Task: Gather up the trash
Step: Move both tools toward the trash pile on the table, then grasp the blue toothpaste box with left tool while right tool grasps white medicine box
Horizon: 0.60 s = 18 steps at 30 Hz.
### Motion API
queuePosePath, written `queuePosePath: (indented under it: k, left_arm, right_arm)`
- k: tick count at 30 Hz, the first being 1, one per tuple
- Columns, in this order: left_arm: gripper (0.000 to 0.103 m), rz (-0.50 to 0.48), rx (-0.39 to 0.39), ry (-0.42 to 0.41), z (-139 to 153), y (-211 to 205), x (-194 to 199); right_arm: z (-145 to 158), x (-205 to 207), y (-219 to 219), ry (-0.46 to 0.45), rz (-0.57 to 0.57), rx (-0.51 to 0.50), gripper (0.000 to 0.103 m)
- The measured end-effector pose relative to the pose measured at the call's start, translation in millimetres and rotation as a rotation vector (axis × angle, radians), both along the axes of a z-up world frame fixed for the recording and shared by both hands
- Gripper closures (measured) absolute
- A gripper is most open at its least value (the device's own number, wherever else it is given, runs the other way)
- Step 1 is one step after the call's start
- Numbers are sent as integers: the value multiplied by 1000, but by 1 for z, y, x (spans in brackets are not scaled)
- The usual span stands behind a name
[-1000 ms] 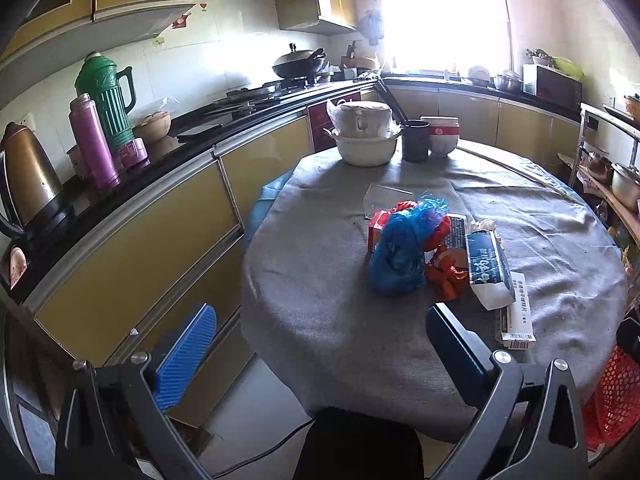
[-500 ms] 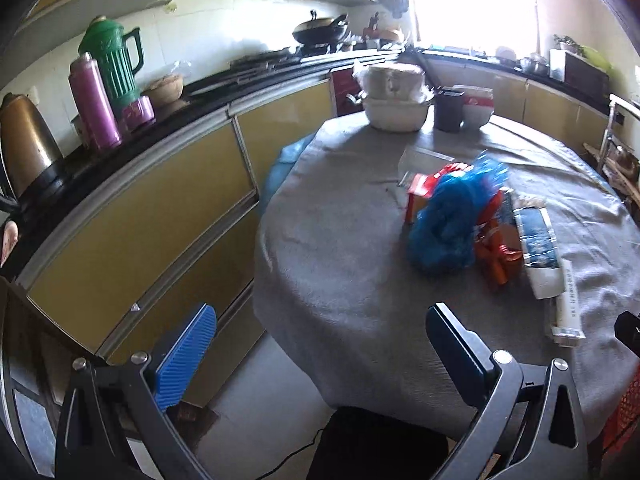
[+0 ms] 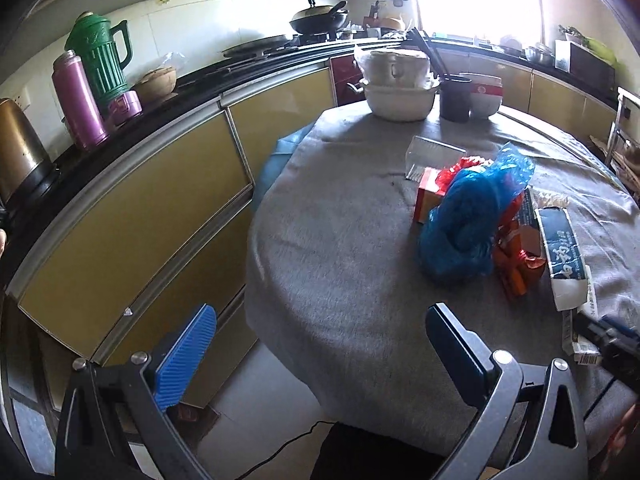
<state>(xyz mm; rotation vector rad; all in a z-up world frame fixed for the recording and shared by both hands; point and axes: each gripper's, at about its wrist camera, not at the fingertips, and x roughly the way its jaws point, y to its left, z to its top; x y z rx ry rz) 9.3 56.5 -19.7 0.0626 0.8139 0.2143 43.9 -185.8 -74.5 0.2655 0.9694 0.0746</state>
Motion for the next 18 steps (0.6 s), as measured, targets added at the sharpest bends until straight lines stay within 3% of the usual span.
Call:
queuePosePath:
  k: [2, 5, 8, 10, 18]
  left_arm:
    - [0, -23, -17, 3, 3, -3, 3]
    - [0, -78, -60, 8, 11, -11, 8]
    - [0, -180, -141, 30, 20, -23, 18]
    - [0, -251, -178, 52, 24, -36, 27]
    - [0, -454, -244, 227, 9, -111, 66]
  right_arm:
    - [-8, 1, 1, 27, 4, -10, 51]
    - [-7, -2, 1, 1, 14, -25, 54]
    - [-5, -10, -7, -19, 14, -22, 56]
    - [-3, -19, -16, -38, 14, -13, 63]
    - [-1, -40, -54, -47, -26, -17, 67]
